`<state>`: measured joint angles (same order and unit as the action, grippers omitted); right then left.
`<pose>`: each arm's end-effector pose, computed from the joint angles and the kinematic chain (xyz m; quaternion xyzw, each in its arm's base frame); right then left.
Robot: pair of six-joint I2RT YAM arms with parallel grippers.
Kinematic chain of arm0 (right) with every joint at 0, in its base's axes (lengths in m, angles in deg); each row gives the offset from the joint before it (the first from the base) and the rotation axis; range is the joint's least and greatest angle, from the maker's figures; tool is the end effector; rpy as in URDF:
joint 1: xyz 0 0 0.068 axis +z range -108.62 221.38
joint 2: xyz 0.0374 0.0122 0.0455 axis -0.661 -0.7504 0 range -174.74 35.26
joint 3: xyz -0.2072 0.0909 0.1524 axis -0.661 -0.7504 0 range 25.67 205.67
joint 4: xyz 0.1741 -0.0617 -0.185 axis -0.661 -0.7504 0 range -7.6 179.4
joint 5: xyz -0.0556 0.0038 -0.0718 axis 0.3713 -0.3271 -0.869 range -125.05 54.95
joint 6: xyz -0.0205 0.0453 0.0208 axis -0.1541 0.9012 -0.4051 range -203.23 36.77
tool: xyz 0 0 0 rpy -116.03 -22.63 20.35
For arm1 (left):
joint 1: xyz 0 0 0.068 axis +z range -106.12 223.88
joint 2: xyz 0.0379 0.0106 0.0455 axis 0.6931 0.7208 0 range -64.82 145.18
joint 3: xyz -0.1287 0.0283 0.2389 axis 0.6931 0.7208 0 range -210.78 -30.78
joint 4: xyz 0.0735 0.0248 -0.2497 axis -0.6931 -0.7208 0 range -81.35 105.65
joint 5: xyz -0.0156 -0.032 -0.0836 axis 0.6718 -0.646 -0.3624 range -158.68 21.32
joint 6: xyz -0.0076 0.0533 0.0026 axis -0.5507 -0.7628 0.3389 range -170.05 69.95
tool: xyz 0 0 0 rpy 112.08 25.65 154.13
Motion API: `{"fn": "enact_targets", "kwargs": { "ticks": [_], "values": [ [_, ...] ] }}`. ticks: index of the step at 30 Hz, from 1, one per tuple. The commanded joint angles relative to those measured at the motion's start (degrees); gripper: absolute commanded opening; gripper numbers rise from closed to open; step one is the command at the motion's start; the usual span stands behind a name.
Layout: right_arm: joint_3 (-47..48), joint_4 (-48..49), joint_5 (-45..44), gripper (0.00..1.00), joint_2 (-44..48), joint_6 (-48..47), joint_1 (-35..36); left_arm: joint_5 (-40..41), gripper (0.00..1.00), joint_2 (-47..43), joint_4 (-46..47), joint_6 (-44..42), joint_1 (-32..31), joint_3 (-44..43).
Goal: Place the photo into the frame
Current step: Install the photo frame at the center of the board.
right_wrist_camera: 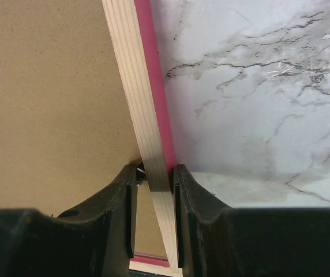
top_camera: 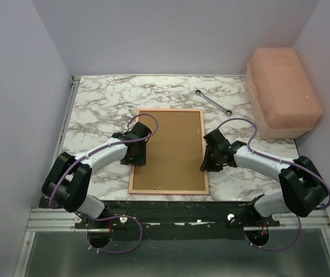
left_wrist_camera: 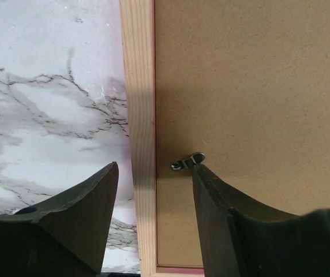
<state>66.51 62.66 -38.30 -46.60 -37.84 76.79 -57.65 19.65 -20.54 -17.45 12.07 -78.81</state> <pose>0.2034 0.1422 0.1579 0.0907 0.9767 0.1037 0.1648 0.2243 -0.1311 0.1751 -0.0213 0.9838 0.0003 0.1778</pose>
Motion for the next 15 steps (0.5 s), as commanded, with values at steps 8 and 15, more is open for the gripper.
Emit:
{"fn": "enact_targets", "kwargs": {
  "ticks": [8, 15],
  "values": [
    [-2.5, -0.8, -2.3, 0.03, -4.8, -1.1, 0.4, 3.7, 0.42, 4.9, -1.9, 2.2, 1.6, -3.5],
    [-2.2, -1.1, -2.5, 0.03, -5.0, -1.5, 0.4, 2.5, 0.27, 5.9, -1.2, 2.0, 3.6, -4.6]
  ]
}}
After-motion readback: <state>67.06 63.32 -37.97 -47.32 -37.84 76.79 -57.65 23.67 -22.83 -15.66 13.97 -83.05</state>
